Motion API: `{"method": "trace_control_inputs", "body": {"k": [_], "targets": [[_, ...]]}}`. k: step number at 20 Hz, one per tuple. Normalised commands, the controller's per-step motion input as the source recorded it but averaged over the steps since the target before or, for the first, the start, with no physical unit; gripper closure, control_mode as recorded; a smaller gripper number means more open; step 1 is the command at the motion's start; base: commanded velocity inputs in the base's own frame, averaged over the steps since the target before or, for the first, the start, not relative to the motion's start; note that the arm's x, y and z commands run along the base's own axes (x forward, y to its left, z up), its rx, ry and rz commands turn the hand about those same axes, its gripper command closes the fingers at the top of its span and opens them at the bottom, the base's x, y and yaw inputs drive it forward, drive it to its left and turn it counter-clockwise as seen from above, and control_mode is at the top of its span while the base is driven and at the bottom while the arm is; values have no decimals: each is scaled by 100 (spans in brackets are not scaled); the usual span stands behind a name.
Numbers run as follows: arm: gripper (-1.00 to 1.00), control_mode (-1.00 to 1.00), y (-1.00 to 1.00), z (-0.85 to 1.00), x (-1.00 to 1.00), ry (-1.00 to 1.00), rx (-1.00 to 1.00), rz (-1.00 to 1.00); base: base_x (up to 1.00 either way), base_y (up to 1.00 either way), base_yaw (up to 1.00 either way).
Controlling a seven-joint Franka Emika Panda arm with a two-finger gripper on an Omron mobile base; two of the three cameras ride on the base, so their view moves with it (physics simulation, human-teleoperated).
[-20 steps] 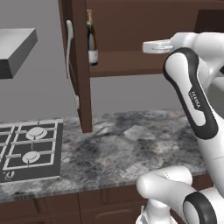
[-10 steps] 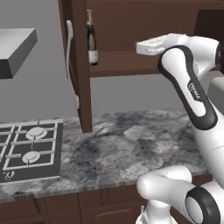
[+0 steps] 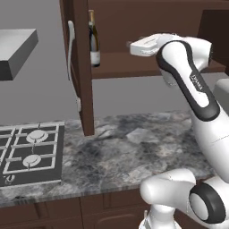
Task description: Get the candle and the wine from the cabinet and move them to the dining counter.
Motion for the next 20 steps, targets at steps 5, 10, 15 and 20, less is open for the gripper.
{"method": "trace_control_inputs", "body": {"k": [5, 10, 15, 20], "targets": [[-100, -100, 2, 5, 39, 0, 0, 1, 0, 0, 0], [-100, -100, 12, 5, 33, 0, 0, 0, 0, 0, 0], [-100, -100, 22, 3, 25, 0, 0, 0, 0, 0, 0], [-100, -100, 15, 0, 30, 0, 0, 0, 0, 0, 0]]}}
